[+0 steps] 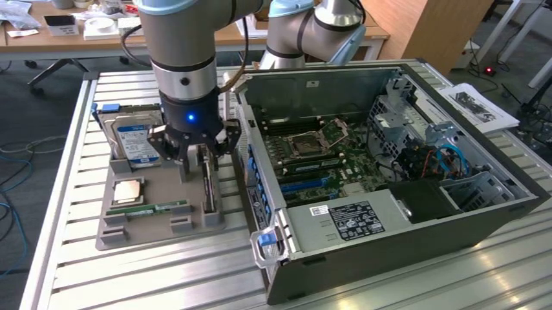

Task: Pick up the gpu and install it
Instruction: 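Pick up the gpu and move the gpu toward the slot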

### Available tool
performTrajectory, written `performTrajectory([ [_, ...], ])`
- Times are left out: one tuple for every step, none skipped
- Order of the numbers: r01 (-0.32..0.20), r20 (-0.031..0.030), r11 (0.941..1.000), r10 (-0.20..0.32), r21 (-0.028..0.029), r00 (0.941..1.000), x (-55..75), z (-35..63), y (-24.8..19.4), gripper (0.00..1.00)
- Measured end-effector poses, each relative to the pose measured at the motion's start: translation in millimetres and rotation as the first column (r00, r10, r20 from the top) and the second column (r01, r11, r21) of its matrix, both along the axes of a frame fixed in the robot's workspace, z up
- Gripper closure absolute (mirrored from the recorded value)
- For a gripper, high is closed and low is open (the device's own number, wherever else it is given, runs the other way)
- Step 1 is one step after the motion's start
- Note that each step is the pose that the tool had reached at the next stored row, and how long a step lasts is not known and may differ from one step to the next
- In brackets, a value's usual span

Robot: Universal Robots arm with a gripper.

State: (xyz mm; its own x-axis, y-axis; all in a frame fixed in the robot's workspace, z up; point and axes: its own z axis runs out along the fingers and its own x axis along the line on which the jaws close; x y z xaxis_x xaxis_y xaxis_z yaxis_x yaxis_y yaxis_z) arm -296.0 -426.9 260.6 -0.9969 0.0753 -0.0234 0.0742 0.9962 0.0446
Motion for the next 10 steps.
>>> performTrajectory([
  [0.0, 0.0001, 1.0, 0.0, 0.0, 1.0, 0.0, -1.2, 0.0, 0.45],
  [0.0, 0.0001, 1.0, 0.0, 0.0, 1.0, 0.0, -2.2, 0.0, 0.45],
  [0.0, 0.0001, 1.0, 0.0, 0.0, 1.0, 0.0, -3.0, 0.0, 0.45],
  [0.0, 0.0, 1.0, 0.0, 0.0, 1.0, 0.0, -3.6, 0.0, 0.45],
  [0.0, -0.0001, 1.0, 0.0, -0.0002, 1.0, 0.9, -3.9, 0.0, 0.45],
  [0.0, 0.0, 1.0, 0.0, -0.0001, 1.0, 1.8, -4.2, 0.0, 0.45],
  [0.0, 0.0002, 1.0, 0.0, 0.0001, 1.0, 2.3, -4.7, 0.0, 0.45],
  [0.0, 0.0001, 1.0, 0.0, 0.0, 1.0, 2.3, -5.0, 0.0, 0.45],
  [0.0, 0.0001, 1.0, 0.0, 0.0001, 1.0, 2.4, -5.5, 0.0, 0.45],
  [0.001, 0.0, 1.0, -0.001, 0.0, 1.0, 2.4, -6.2, 0.0, 0.45],
])
